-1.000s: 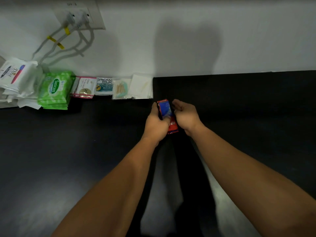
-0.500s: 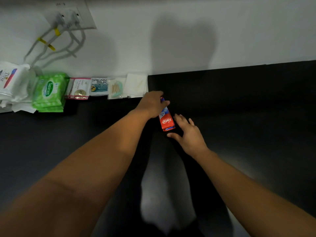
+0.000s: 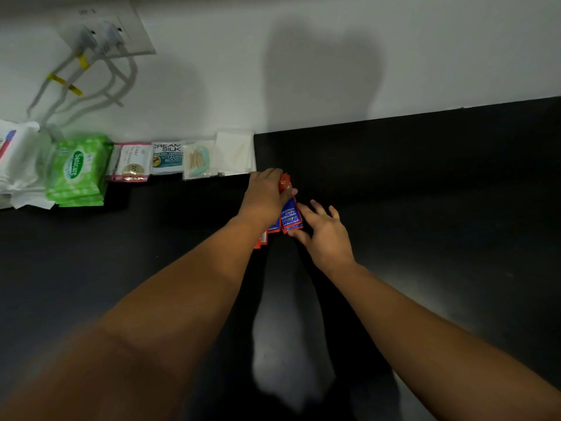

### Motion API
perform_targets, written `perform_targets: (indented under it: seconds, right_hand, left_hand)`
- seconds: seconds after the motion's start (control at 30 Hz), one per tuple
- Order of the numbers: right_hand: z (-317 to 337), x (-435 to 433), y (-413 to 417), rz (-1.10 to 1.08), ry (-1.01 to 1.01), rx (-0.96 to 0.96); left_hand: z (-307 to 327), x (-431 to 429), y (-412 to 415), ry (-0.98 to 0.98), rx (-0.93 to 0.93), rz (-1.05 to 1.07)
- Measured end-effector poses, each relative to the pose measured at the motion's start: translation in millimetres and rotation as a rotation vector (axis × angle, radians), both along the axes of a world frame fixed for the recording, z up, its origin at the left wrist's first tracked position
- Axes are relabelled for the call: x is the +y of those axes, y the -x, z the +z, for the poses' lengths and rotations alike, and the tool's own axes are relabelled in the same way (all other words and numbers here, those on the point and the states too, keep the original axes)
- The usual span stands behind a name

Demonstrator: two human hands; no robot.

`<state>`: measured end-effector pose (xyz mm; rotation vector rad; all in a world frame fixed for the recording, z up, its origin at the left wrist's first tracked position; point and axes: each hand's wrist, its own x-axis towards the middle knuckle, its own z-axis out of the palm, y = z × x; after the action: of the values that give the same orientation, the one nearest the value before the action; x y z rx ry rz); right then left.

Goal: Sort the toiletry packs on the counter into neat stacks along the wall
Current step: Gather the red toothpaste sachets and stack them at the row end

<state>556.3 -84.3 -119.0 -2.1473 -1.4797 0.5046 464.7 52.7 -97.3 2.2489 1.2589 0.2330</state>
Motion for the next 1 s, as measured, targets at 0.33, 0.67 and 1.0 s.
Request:
perform_targets:
  seconds: [0.33,0.67,1.0]
  right_hand:
    - [15,21,-3,-0.166,-0.074,0.129]
    - [25,51,-6,-0.137,0.227,0.111]
    - [32,60,3,-0.215,0.320,0.149]
  left_hand:
    - [12,-32,51,0.003,0.298,0.399]
    - [21,-31,48,0.308,0.290,0.509]
    - [21,-11,35,0.205,0.423,0.433]
